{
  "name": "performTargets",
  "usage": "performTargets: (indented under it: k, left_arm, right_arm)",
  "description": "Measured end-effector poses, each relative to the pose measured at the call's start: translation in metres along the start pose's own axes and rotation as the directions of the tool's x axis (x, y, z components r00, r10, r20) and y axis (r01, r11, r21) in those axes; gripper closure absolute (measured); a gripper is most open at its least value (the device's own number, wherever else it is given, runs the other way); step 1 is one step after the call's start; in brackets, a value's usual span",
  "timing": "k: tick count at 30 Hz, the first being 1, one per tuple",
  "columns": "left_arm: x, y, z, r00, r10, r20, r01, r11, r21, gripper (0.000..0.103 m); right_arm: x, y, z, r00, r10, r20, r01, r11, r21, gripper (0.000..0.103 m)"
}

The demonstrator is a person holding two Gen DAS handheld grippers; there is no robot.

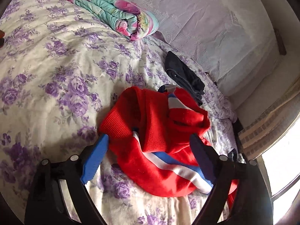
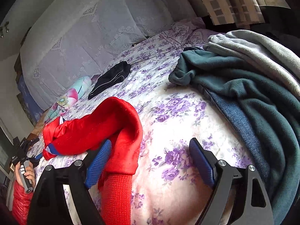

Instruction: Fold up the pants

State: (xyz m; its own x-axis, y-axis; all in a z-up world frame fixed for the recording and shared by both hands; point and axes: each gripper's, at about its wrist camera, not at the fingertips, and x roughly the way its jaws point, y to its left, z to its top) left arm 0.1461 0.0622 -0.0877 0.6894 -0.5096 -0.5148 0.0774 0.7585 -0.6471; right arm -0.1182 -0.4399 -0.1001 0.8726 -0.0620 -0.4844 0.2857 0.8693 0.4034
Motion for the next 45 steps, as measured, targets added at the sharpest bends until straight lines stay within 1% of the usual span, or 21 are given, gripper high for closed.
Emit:
performTargets:
  k: [2, 4, 6, 7, 8, 11, 14, 16, 18, 20, 22, 25, 30, 33, 35, 37, 39, 42, 43, 44, 45]
  left_arm:
    - [-0.003, 0.004, -0.003, 1.000, 0.005, 0.021, -0.005, 1.000, -0.007, 0.030]
    - [-0.010, 0.019, -0.004, 0.999, -0.012, 0.037, 0.014, 0.998, -0.058, 0.055]
    - [-0.016, 0.036, -0.006, 0.997, -0.060, 0.039, 0.064, 0.990, -0.125, 0.072]
    - [-0.018, 0.041, -0.007, 0.995, -0.097, 0.033, 0.101, 0.984, -0.149, 0.074]
    - [-0.018, 0.044, -0.007, 0.993, -0.116, 0.021, 0.117, 0.981, -0.157, 0.074]
    - [-0.016, 0.039, -0.009, 0.998, -0.064, -0.010, 0.062, 0.989, -0.137, 0.074]
    - [-0.012, 0.033, -0.010, 1.000, -0.008, -0.030, 0.005, 0.992, -0.129, 0.071]
    - [-0.008, 0.032, -0.008, 0.998, 0.034, -0.052, -0.042, 0.986, -0.162, 0.070]
    - [-0.002, 0.029, -0.005, 0.995, 0.078, -0.068, -0.091, 0.975, -0.202, 0.066]
    - [0.008, 0.025, 0.001, 0.989, 0.120, -0.090, -0.137, 0.968, -0.209, 0.065]
    - [0.016, 0.025, 0.006, 0.990, 0.115, -0.086, -0.131, 0.969, -0.209, 0.068]
    - [0.016, 0.033, 0.005, 0.998, 0.045, -0.052, -0.055, 0.975, -0.214, 0.080]
    - [-0.021, 0.033, -0.006, 0.999, -0.032, 0.036, 0.038, 0.983, -0.179, 0.086]
    - [-0.075, 0.032, -0.004, 0.989, -0.052, 0.136, 0.072, 0.987, -0.144, 0.087]
    - [-0.116, 0.035, -0.003, 0.978, -0.033, 0.208, 0.060, 0.990, -0.127, 0.087]
    - [-0.148, 0.045, -0.001, 0.971, 0.000, 0.241, 0.032, 0.991, -0.129, 0.087]
    - [-0.164, 0.062, -0.005, 0.972, 0.052, 0.230, -0.014, 0.987, -0.161, 0.087]
    - [-0.164, 0.091, -0.019, 0.979, 0.097, 0.180, -0.058, 0.975, -0.214, 0.087]
    - [-0.162, 0.102, -0.024, 0.982, 0.091, 0.166, -0.048, 0.969, -0.244, 0.087]
    - [-0.159, 0.113, -0.029, 0.984, 0.079, 0.157, -0.034, 0.961, -0.273, 0.087]
    - [-0.157, 0.121, -0.034, 0.986, 0.067, 0.152, -0.019, 0.954, -0.300, 0.087]
  right_arm:
    - [-0.003, -0.001, -0.001, 1.000, 0.004, 0.000, -0.004, 1.000, 0.008, 0.017]
    - [-0.006, -0.003, -0.001, 1.000, 0.014, -0.002, -0.014, 1.000, 0.019, 0.017]
    - [-0.007, -0.005, 0.000, 1.000, 0.023, -0.005, -0.023, 0.999, 0.033, 0.017]
    - [-0.007, -0.005, 0.000, 1.000, 0.025, -0.006, -0.025, 0.999, 0.039, 0.018]
    - [-0.008, -0.005, 0.000, 1.000, 0.027, -0.006, -0.026, 0.999, 0.045, 0.017]
    - [-0.009, -0.004, 0.000, 0.999, 0.036, -0.011, -0.035, 0.998, 0.052, 0.017]
    - [-0.011, -0.001, -0.001, 0.998, 0.055, -0.016, -0.054, 0.997, 0.056, 0.017]
    - [-0.013, -0.001, 0.000, 0.997, 0.069, -0.019, -0.067, 0.995, 0.069, 0.017]
    - [-0.013, -0.002, 0.000, 0.997, 0.076, -0.017, -0.074, 0.994, 0.084, 0.017]
    - [-0.013, -0.004, 0.001, 0.996, 0.086, -0.016, -0.084, 0.992, 0.098, 0.017]
    - [-0.014, -0.003, 0.001, 0.995, 0.096, -0.019, -0.094, 0.990, 0.105, 0.017]
    - [-0.021, 0.000, -0.001, 0.992, 0.121, -0.034, -0.117, 0.988, 0.104, 0.017]
    - [-0.041, 0.010, -0.004, 0.988, 0.128, -0.084, -0.124, 0.991, 0.052, 0.017]
    - [-0.051, 0.027, -0.013, 0.985, 0.115, -0.132, -0.123, 0.991, -0.058, 0.017]
    - [-0.050, 0.040, -0.022, 0.982, 0.103, -0.157, -0.124, 0.983, -0.133, 0.017]
    - [-0.040, 0.049, -0.031, 0.975, 0.114, -0.189, -0.146, 0.976, -0.164, 0.017]
    - [-0.026, 0.055, -0.037, 0.974, 0.110, -0.198, -0.144, 0.976, -0.165, 0.017]
    - [-0.012, 0.056, -0.034, 0.980, 0.124, -0.157, -0.146, 0.979, -0.140, 0.018]
    - [-0.008, 0.055, -0.029, 0.980, 0.130, -0.149, -0.148, 0.981, -0.122, 0.021]
    - [-0.005, 0.051, -0.024, 0.980, 0.139, -0.144, -0.154, 0.983, -0.099, 0.038]
    - [0.000, 0.047, -0.019, 0.977, 0.153, -0.151, -0.164, 0.984, -0.066, 0.050]
